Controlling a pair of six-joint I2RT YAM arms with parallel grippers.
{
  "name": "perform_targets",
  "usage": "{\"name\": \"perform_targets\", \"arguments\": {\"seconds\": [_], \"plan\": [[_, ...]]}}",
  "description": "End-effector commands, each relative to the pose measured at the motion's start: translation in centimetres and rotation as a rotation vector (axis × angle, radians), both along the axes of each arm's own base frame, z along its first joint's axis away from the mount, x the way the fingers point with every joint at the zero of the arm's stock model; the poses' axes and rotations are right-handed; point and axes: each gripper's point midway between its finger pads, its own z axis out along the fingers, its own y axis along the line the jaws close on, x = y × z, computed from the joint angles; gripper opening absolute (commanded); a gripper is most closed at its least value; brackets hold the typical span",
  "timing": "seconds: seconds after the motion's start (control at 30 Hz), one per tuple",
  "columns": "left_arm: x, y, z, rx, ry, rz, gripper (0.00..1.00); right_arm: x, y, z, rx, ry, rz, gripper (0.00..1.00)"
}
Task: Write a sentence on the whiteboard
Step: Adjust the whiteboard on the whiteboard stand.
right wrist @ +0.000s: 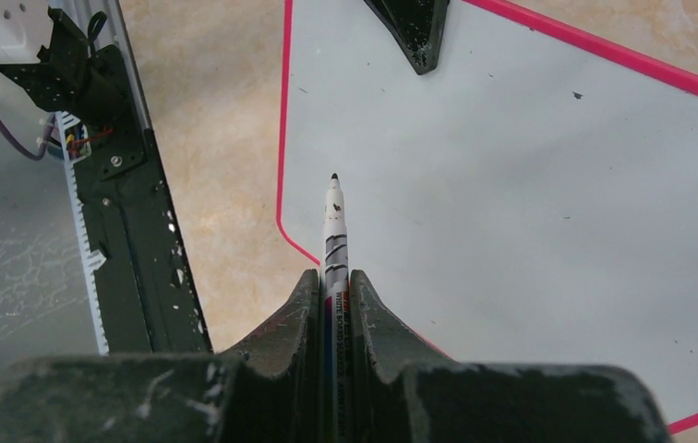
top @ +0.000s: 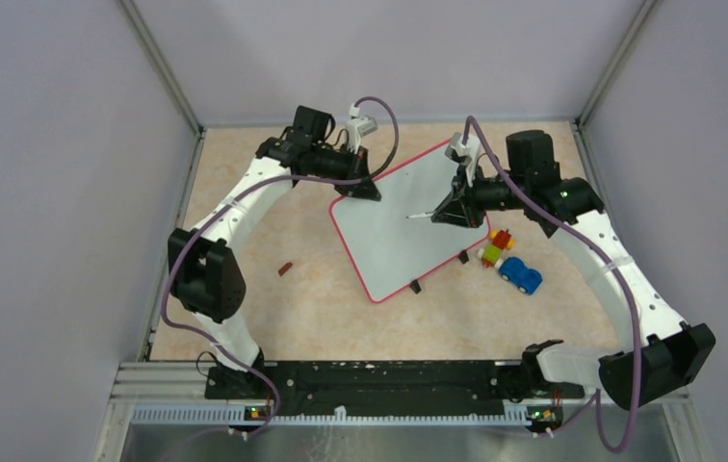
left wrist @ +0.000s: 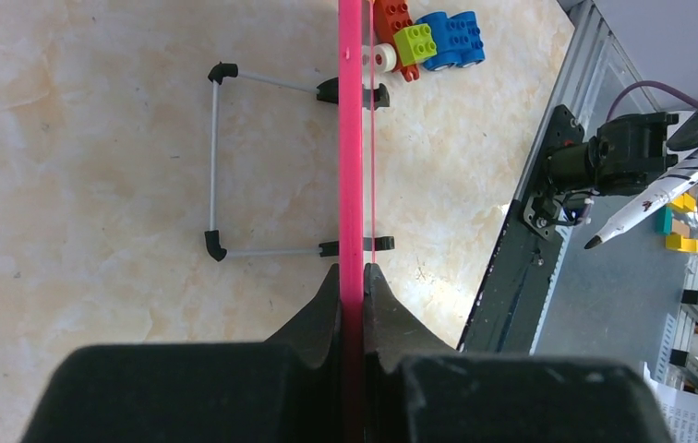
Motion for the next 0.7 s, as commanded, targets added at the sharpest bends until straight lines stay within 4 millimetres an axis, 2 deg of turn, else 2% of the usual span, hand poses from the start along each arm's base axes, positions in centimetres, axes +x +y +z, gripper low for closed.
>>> {"name": "perform_targets", "arguments": {"seconds": [0.0,0.4,0.67], "plan": [[1.3,-0.5,0.4,-0.017,-0.100,-0.050,0.00,-0.6,0.6,0.8,0.026,-0.029,0.040,0.00],[2.3,-2.2,-0.8,-0.005,-0.076,-0.155,0.00,-0.3,1.3,0.7,0.024,-0.025,0.061,0.00],[-0.3,-2.9,-2.5,-0.006,0.019,-0.197,0.00,-0.6,1.8,0.0,0.014,-0.016,0.067,0.00]]}}
